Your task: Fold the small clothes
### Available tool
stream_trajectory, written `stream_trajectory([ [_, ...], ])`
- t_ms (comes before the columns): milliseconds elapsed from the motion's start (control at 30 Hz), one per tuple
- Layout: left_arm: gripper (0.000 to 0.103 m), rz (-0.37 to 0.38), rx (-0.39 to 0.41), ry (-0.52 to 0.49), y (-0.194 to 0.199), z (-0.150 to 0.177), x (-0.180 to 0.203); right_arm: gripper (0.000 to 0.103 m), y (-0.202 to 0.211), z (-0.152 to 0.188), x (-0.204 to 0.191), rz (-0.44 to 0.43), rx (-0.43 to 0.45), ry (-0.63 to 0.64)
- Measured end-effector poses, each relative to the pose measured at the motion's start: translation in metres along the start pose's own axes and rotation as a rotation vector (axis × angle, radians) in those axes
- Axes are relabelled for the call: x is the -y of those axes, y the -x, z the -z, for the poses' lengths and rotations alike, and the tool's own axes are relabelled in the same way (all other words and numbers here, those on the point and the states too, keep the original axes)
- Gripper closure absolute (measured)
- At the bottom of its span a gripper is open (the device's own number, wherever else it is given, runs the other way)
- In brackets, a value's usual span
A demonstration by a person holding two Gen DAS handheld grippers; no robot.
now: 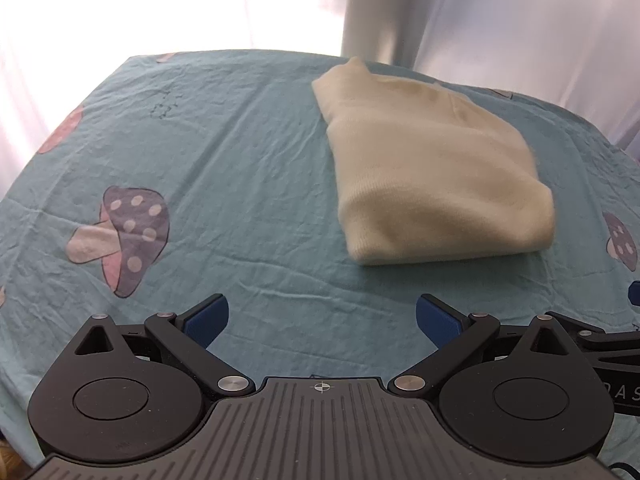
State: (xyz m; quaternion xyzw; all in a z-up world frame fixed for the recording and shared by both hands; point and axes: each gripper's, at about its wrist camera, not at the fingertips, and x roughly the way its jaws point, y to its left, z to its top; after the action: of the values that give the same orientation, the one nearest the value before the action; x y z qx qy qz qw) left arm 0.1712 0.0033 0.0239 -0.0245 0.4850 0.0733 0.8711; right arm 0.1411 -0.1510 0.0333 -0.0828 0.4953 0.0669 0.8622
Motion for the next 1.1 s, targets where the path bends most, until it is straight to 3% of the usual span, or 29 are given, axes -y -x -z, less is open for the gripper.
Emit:
stream_trajectory([
  [1100,0.001,-0.02,-0.011,0.004,-0.0037,0.0002,0.0025,0.004,-0.0037,-0.0046,0.006,0.001,-0.001,-0.001],
])
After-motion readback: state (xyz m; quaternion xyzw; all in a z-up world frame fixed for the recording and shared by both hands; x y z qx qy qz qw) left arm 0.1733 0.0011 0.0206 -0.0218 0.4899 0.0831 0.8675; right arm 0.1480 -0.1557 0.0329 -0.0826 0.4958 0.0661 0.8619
